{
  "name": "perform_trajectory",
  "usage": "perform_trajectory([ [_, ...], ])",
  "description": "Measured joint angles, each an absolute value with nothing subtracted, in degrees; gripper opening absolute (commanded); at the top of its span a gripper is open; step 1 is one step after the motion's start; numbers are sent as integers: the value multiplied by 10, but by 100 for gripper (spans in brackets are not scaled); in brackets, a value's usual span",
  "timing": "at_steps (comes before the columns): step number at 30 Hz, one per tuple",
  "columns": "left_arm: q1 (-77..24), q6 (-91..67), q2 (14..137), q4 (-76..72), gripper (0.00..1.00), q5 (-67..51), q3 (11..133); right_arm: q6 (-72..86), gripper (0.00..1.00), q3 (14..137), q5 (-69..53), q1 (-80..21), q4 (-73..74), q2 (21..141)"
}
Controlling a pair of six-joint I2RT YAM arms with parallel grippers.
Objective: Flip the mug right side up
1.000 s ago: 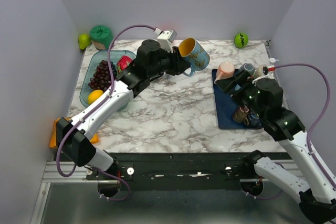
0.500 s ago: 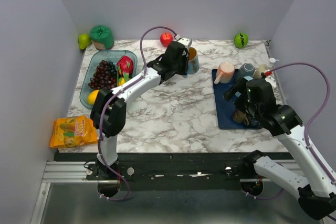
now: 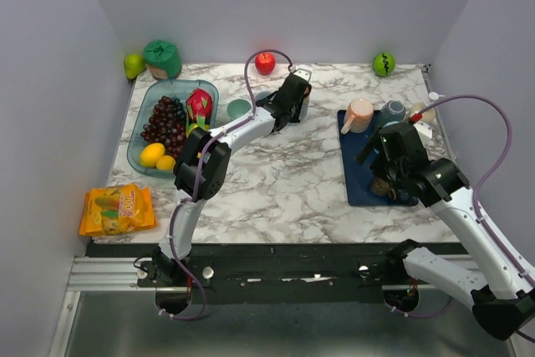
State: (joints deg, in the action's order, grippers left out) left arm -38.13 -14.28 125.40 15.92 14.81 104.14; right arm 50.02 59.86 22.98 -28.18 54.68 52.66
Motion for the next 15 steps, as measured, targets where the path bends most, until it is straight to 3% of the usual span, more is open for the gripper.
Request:
perform_trajectory([
  [4, -381, -136, 1269, 155, 0, 157, 1041, 500, 100, 599, 230, -282, 554, 540],
  [8, -381, -132, 1279, 147, 11, 158, 1041, 500, 100, 599, 230, -282, 555, 550],
  [11, -382, -132, 1280, 142, 34, 158, 1040, 499, 100, 600, 230, -282, 555, 559],
  [15, -382, -133, 1280, 125, 55, 160, 1032, 499, 100, 602, 230, -282, 556, 571],
])
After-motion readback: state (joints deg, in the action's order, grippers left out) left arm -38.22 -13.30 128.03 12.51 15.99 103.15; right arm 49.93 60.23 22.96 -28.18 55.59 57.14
